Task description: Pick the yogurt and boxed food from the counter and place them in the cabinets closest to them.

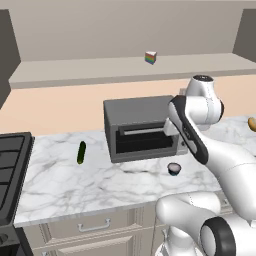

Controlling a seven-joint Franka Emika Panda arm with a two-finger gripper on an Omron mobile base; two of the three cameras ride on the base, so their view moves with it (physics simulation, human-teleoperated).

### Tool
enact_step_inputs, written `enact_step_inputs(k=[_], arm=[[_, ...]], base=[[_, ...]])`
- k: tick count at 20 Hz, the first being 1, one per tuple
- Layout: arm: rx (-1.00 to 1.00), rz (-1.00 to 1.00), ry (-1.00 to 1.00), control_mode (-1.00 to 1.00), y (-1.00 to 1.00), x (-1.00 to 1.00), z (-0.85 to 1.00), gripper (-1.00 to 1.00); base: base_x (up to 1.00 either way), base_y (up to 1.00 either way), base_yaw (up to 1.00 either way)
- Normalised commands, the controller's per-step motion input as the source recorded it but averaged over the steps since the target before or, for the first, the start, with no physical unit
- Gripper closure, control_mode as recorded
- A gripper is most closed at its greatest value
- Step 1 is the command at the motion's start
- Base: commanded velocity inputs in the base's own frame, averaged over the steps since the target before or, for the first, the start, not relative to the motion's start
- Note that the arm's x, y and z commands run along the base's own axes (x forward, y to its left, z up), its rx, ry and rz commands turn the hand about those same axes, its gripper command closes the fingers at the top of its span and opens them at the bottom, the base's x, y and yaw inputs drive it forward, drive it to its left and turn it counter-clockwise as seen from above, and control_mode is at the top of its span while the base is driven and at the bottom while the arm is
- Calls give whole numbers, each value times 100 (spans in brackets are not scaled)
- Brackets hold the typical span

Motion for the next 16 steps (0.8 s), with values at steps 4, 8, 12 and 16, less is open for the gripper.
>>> enact_step_inputs(k=[4, 8, 12, 16], arm=[[0, 0, 8, -100, -13, 0, -36, -100], [0, 0, 4, -100, -8, 0, -23, -100], [0, 0, 1, -100, -4, 0, -17, -100], [0, 0, 1, -100, -1, 2, -21, -100]], base=[[0, 0, 0], [0, 0, 0], [0, 0, 0], [0, 0, 0]])
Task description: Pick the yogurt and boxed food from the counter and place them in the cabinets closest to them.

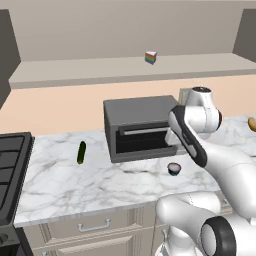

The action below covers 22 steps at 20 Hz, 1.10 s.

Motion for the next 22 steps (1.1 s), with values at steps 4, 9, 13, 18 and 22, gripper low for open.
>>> enact_step_inputs(k=[4, 9, 13, 18, 22], arm=[[0, 0, 0, -100, 0, 3, -27, -100], [-1, 0, 0, -100, 0, 11, -33, -100], [-6, 0, 0, -100, 0, 12, -37, -100], [-5, 0, 0, -100, 0, 13, -36, -100], [-3, 0, 0, -100, 0, 14, -38, -100]], base=[[0, 0, 0], [0, 0, 0], [0, 0, 0], [0, 0, 0], [0, 0, 0]])
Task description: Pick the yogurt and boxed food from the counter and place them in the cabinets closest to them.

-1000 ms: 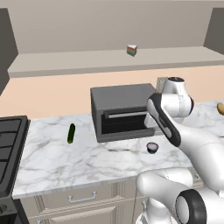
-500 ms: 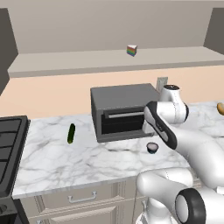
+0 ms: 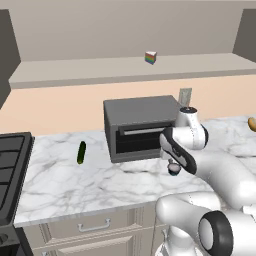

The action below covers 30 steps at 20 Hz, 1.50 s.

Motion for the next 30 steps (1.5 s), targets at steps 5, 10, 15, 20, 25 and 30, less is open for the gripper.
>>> enact_step_inputs(k=[5, 10, 15, 20, 25, 30], arm=[[0, 0, 0, -100, 0, 13, -35, -100], [1, 0, 0, -100, 0, 11, -32, -100], [0, 0, -1, -100, 0, 7, -25, -100], [0, 0, -2, -100, -1, 6, -15, -100], [-1, 0, -2, -100, -5, 4, -8, -100], [0, 0, -1, -100, -8, 8, -3, -100]], base=[[0, 0, 0], [0, 0, 0], [0, 0, 0], [0, 0, 0], [0, 0, 0], [0, 0, 0]])
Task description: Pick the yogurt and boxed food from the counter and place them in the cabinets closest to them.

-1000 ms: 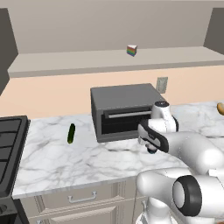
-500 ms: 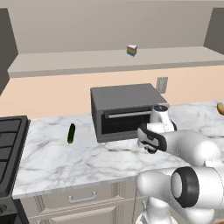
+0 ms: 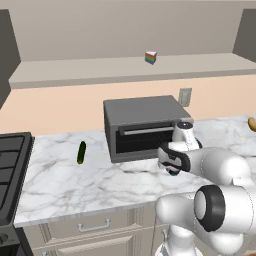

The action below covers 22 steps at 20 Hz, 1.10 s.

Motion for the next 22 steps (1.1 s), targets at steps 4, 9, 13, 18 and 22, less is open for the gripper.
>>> enact_step_inputs(k=[4, 9, 13, 18, 22], arm=[[0, 0, 0, -100, -2, 7, -10, -100], [2, 0, -1, -100, 0, 8, -16, -100], [4, 1, -1, -100, 0, 13, -19, -100], [2, 1, -1, -100, 0, 11, -22, -100], [0, 0, 0, -100, 0, 4, -6, 100]], base=[[0, 0, 0], [0, 0, 0], [0, 0, 0], [0, 0, 0], [0, 0, 0]])
